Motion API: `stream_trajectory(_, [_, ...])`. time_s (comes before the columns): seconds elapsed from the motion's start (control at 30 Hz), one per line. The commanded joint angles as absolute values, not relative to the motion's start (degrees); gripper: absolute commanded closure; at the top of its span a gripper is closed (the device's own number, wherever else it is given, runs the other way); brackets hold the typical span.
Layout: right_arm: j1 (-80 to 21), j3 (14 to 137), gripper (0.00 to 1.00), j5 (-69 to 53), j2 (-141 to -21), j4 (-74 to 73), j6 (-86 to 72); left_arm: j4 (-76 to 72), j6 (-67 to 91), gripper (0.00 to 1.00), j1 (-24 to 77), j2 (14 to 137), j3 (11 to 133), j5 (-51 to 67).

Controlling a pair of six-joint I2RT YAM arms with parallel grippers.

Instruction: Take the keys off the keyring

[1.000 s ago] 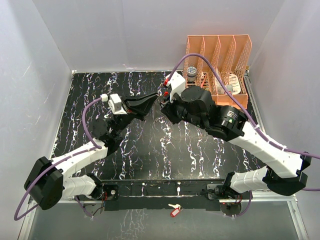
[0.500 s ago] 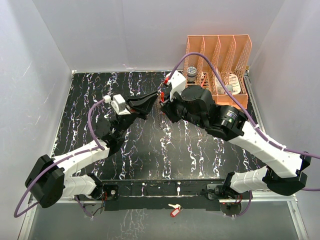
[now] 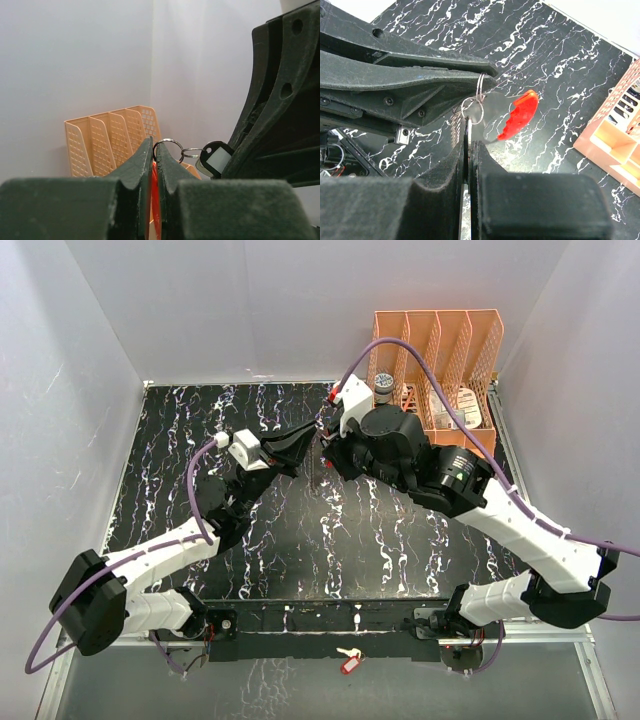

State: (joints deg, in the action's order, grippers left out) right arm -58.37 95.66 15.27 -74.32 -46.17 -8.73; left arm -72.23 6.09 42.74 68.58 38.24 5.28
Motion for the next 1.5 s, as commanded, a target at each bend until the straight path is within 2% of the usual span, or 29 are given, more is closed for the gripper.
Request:
stream_trajectory(0.0, [-59.4,100.9,1.0,13.0,-72.5,-46.8,-8.7,-66.3,-0.2,1.0,40.8,68.2,39.7,-5.4])
stream_trajectory(0.3, [-59.4,106.3,1.0,14.7,-73.8,-49.4,-6.9,-62.6,-7.2,1.0,40.8,67.4,37.6,-6.6])
stream_trajectory(0.57, [-59.4,109.0,1.0,15.9,-75.2,-50.4,-5.1,-62.3,-13.1,1.0,40.8,65.8,35.1,2.6])
stream_trajectory(0.93, [-59.4,110.4,1.0,16.5,-75.2,-48.9,-2.4,-56.4,-13.3,1.0,40.8,66.0,36.5,7.8])
stream_trajectory(1.47, [-59.4,109.8,1.0,18.7,-75.5,-41.0,4.3,-53.6,-9.5,1.0,40.8,65.1,37.8,22.4])
